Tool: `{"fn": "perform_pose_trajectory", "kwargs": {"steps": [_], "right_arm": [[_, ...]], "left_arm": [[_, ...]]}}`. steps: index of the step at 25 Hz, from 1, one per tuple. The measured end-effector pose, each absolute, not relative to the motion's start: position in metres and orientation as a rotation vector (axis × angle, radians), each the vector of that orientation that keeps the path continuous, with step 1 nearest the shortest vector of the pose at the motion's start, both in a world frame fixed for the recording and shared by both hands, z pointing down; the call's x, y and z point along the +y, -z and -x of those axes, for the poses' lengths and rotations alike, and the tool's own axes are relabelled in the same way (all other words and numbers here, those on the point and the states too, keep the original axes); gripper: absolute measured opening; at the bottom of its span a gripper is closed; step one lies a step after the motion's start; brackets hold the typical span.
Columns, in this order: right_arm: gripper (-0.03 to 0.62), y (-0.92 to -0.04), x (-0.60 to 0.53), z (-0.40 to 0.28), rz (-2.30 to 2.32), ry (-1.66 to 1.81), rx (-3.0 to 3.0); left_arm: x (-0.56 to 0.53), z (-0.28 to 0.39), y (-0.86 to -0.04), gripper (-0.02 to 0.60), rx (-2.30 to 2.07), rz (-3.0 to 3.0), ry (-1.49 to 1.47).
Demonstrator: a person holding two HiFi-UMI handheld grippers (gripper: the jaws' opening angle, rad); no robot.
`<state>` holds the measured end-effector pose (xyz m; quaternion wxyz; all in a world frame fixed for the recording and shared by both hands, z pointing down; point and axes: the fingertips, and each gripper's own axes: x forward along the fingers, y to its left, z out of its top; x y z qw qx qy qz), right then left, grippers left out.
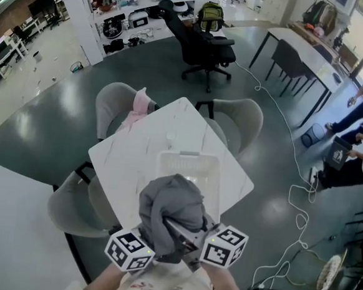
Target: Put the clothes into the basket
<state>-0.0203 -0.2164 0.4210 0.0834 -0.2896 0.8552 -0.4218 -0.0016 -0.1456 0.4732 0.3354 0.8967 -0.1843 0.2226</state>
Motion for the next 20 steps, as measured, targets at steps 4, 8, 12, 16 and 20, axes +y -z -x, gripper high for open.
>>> {"fn": "perform_pose_trajectory", "kwargs": {"steps": [4,8,12,16,20], "right_arm": [[0.322,-0.433,-0.232,0.02,0.856,1.299,2.548],[0.322,-0.443,-0.241,0.019,0.835,1.344,2.555],[0.322,-0.454,-0.254,0.018,0.83,1.366,2.573],[0.322,-0.469,-0.266,0.012,0.855,1.392,2.56],[0.322,-0.484,-0.278,0.007,0.872,1.42,2.564]], "left_arm": [[-0.16,0.001,-0.483,0.279,-0.51,-2.308,-0.579],[-0.169,-0.001,-0.491,0.279,-0.528,-2.275,-0.572],[-0.181,-0.004,-0.501,0.281,-0.543,-2.245,-0.564],[-0.192,-0.008,-0.513,0.281,-0.551,-2.239,-0.582],[-0.204,-0.013,-0.526,0.281,-0.557,-2.217,-0.586]]}}
